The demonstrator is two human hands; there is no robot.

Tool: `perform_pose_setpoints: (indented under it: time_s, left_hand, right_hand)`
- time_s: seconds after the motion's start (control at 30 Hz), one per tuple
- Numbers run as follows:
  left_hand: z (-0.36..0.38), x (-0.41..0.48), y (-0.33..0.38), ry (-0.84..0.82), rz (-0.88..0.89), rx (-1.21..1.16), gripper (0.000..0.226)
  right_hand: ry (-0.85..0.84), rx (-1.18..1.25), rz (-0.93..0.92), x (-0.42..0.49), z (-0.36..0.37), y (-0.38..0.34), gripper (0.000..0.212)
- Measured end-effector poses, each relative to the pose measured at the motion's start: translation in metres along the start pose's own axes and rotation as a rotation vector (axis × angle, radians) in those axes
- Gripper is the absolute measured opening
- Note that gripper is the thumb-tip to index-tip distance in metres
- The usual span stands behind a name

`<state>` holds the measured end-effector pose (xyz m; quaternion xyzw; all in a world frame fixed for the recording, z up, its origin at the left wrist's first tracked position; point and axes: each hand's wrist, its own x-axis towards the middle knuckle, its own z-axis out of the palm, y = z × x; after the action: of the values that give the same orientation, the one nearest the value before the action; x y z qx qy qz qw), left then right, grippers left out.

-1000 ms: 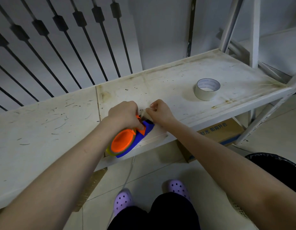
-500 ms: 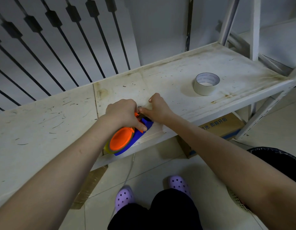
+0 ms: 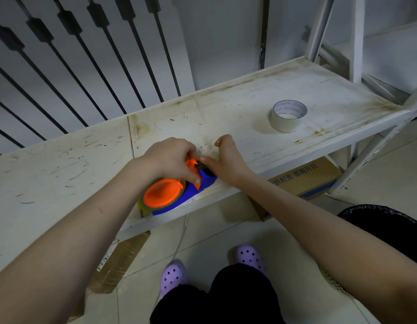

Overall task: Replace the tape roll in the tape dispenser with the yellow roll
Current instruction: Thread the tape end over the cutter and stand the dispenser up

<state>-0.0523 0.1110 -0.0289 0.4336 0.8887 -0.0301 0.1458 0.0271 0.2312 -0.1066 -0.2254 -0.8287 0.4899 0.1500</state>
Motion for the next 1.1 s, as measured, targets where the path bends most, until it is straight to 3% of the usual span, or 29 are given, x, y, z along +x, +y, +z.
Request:
perform_pose_setpoints:
  time_s: [0.23, 0.3, 0.37, 0.43, 0.87, 1.0, 1.1]
  left_hand:
    - [-0.004, -0.008, 0.001, -0.038, 0.084, 0.135, 0.084]
    - [-0.002, -0.017, 0.006, 0.073, 0.104, 0.145, 0.068]
    - [0.001, -0.029, 0.011, 0.21, 0.135, 0.188, 0.032]
    - [0.007, -0.036, 0.012, 0.256, 0.121, 0.236, 0.017]
    - [0.018, -0.033, 0.013, 0.112, 0.063, 0.265, 0.03]
    - [0.013, -0.031, 0.017, 0.039, 0.06, 0.246, 0.031]
    - [0.007, -0.031, 0.021, 0.021, 0.055, 0.203, 0.044]
  right_hand:
    - [0.133, 0.196, 0.149, -0.035, 0.005, 0.005, 0.042]
    - [0.161, 0.23, 0.162, -0.039, 0.005, 0.006, 0.042]
    - [0.168, 0.249, 0.172, -0.041, 0.004, 0.005, 0.045]
    - [0.181, 0.251, 0.17, -0.044, 0.004, 0.004, 0.047]
    - [0.255, 0.415, 0.237, -0.074, 0.003, 0.005, 0.042]
    - [0.266, 0.445, 0.328, -0.082, 0.008, 0.009, 0.051]
    - [0.288, 0.456, 0.354, -0.084, 0.009, 0.01, 0.052]
